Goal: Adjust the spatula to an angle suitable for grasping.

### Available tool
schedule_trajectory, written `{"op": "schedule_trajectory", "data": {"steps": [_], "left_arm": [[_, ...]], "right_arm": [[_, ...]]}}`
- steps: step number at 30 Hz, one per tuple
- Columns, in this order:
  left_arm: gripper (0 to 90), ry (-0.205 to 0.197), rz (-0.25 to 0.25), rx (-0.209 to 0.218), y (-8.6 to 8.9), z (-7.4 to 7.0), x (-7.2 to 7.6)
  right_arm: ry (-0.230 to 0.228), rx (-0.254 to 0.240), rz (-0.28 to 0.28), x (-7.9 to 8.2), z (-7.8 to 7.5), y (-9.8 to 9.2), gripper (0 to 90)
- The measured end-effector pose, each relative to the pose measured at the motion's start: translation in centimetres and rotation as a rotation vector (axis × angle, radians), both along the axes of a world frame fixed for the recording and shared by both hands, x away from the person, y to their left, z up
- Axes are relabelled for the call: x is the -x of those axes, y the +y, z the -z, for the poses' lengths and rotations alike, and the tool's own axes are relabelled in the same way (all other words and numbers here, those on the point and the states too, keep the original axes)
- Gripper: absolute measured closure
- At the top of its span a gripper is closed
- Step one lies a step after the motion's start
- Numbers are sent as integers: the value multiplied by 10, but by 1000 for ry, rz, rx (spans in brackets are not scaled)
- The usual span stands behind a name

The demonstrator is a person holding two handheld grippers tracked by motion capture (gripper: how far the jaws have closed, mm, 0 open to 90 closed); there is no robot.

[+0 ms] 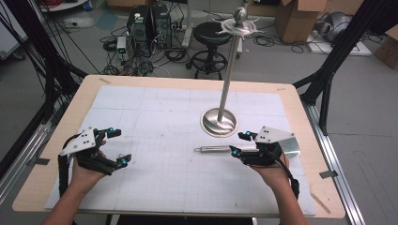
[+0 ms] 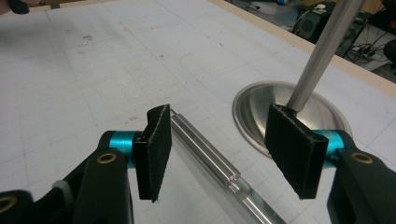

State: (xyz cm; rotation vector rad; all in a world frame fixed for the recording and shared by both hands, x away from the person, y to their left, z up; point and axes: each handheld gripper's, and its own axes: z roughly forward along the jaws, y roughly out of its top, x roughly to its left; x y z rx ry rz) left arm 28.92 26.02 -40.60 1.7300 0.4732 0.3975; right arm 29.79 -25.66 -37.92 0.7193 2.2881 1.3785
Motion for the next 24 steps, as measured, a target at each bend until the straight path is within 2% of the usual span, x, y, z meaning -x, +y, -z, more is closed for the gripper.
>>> {"op": "schedule_trajectory", "data": {"steps": [5,6,7,8,10,11,12,14,16,19,20,22,24], "left_arm": [[21,0,-3,0,0,0,0],[21,1,-5,1,0,0,0],[21,2,-6,1,0,0,0],[21,3,-8,-2,-1,1,-1],[21,5,-9,-4,-1,1,-1],[21,6,-11,-4,-1,1,-1],[21,7,-12,-5,-1,1,-1],[21,7,-12,-7,-1,1,-1],[21,8,-8,-8,-1,1,-1],[21,9,-5,-9,-2,2,-1],[21,8,-3,-12,-2,2,-1],[21,7,-4,-13,-2,2,-1],[21,9,-3,-9,-2,2,-1]], "right_arm": [[-5,5,22,-2,-1,-4,422],[6,13,43,-4,-2,-8,480],[6,13,43,-4,-2,-8,480],[23,22,78,-10,-2,-13,544],[35,20,96,-11,-2,-14,560],[36,20,124,-14,-2,-16,564],[48,42,191,-22,1,-22,590],[64,41,209,-24,2,-23,604],[90,80,267,-34,8,-30,659],[109,98,291,-41,12,-34,694],[128,124,310,-47,16,-37,733],[134,133,318,-49,17,-38,751],[172,171,337,-54,23,-40,784]]}}
